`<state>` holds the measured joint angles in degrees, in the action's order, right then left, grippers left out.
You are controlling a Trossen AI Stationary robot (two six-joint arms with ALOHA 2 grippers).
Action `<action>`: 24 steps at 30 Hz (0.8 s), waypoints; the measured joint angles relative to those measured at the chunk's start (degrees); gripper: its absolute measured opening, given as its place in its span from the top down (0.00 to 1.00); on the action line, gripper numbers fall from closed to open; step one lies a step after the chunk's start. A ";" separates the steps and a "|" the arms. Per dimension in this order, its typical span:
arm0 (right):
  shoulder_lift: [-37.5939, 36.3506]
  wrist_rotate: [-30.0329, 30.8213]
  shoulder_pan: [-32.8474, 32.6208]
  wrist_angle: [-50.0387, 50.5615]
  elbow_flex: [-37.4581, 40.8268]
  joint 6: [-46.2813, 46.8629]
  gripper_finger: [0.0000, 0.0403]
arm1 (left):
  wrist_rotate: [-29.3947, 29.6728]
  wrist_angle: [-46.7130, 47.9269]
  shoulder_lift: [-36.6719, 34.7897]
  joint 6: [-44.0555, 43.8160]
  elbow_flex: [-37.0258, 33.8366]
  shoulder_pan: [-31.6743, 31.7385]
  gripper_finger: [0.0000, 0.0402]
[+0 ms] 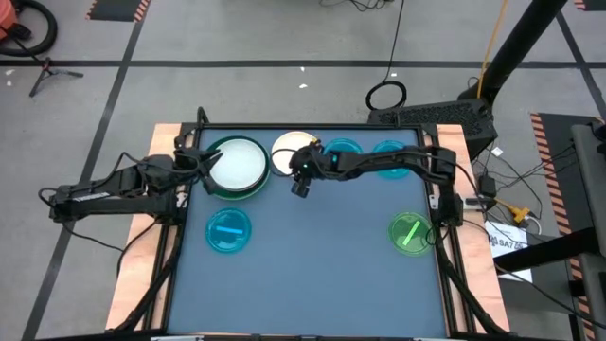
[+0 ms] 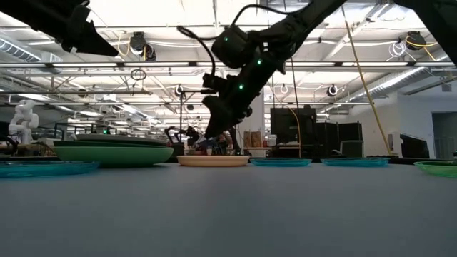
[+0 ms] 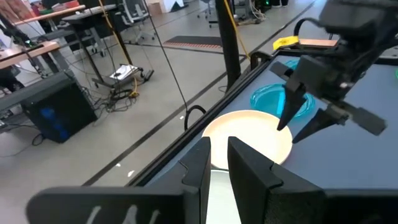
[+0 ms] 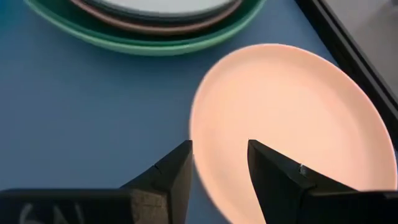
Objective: Stack plastic plates
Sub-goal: Stack the light orange plate on top of the gray plate
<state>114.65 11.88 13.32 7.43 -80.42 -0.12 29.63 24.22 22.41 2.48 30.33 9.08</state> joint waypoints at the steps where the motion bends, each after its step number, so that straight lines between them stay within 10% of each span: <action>1: 0.33 -0.01 0.15 -0.53 0.00 0.26 0.64 | 0.00 -0.02 0.00 -0.02 0.00 0.00 0.84; 24: 0.57 0.03 0.57 -5.95 -0.04 1.18 0.64 | 0.00 -0.06 0.00 -0.14 0.00 0.00 0.84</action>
<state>115.22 11.91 13.89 1.49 -80.47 1.06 29.63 24.16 22.41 2.34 30.33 9.08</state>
